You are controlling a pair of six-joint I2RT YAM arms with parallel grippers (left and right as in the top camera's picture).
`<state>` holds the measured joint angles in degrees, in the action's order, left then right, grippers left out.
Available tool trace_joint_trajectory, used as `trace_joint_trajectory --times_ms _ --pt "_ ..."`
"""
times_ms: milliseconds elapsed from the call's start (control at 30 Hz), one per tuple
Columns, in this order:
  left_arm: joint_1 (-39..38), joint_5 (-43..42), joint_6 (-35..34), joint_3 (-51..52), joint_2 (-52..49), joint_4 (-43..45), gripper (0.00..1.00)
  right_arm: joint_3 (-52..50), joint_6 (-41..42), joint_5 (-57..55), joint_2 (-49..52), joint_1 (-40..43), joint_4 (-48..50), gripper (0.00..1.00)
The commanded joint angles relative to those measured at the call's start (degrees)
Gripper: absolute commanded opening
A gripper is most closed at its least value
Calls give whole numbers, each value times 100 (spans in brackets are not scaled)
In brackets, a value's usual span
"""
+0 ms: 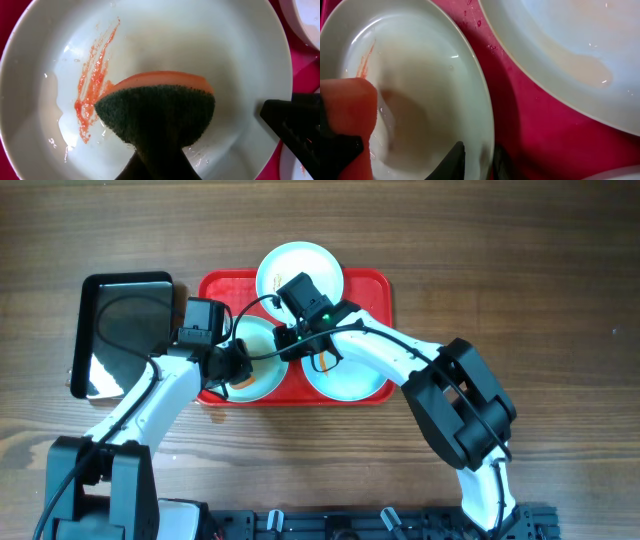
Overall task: Clean dirty plates on tray and stack at the side
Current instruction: 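Scrub the left plate with the sponge while right gripper grips top plate rim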
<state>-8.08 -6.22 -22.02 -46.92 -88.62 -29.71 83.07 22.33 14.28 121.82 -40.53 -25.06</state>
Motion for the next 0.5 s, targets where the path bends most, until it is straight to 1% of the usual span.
trace_joint_trajectory --times_ms 0,133,267,333,467 --pt "37 76 -74 0 -28 28 8 -11 35 -149 153 -13 26 20" --pt "37 76 -74 0 -26 42 8 -179 46 -186 153 -13 164 21" --pt "37 76 -74 0 -28 48 8 -199 227 -188 153 -13 251 21" --pt "37 76 -76 0 -26 57 8 -214 227 -190 155 -13 262 18" --pt "37 76 -74 0 -26 59 8 -330 232 -251 170 -13 341 17"
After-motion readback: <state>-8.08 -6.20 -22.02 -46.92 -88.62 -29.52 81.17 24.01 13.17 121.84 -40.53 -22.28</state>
